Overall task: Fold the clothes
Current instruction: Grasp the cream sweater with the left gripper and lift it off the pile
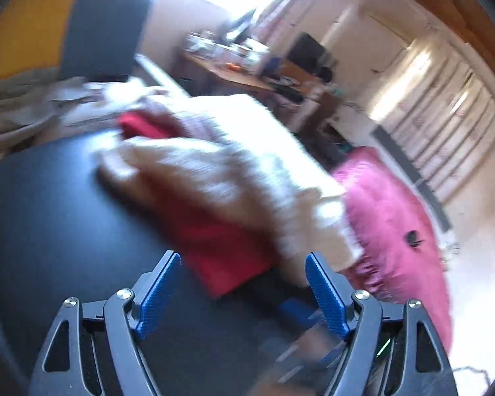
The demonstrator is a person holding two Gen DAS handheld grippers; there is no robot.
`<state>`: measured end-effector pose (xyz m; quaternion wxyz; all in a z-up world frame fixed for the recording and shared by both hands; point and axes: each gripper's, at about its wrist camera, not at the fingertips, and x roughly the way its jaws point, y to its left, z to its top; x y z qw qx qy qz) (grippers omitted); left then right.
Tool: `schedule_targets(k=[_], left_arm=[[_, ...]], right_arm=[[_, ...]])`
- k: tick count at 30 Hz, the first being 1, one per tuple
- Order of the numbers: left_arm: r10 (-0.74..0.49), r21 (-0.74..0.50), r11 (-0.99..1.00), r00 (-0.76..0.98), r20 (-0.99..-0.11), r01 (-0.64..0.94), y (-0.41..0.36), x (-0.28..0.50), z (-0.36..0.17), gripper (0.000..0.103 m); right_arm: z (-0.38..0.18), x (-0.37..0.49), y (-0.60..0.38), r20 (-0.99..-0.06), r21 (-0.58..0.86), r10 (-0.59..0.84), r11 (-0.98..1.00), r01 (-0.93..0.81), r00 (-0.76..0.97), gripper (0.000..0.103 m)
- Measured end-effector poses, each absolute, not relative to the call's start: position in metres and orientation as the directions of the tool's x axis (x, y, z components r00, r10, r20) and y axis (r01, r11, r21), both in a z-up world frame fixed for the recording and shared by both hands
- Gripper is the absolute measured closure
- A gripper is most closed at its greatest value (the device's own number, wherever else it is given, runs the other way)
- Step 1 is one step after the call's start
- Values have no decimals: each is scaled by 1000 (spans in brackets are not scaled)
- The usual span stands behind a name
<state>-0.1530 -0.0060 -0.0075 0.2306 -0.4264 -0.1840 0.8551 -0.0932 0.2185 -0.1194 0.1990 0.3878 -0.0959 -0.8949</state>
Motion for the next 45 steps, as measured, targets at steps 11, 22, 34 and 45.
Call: schedule_targets(k=[11,22,34,45], left_arm=[[553,-497,-833,-412,-724,-245,100,-289,-21,24],[495,-415,-868,-393,-775,-274,129,-325,-50,86],[594,-525,-793,-580,-557,-308,46,-246,2,93],[516,-557,-817,-619,-591,-149,-64,-132,-50,93]], right_arm=[[-73,-102,270,-478,75,-116,-993,91,-871,0],[-98,-192,341,-601,227,-112,-973,-34,-791,0],[-106,-185,332,-617,301,-203,-954,10,-760,0],[-132,-147,254,-672,420,-418,-895,151,-611,0]])
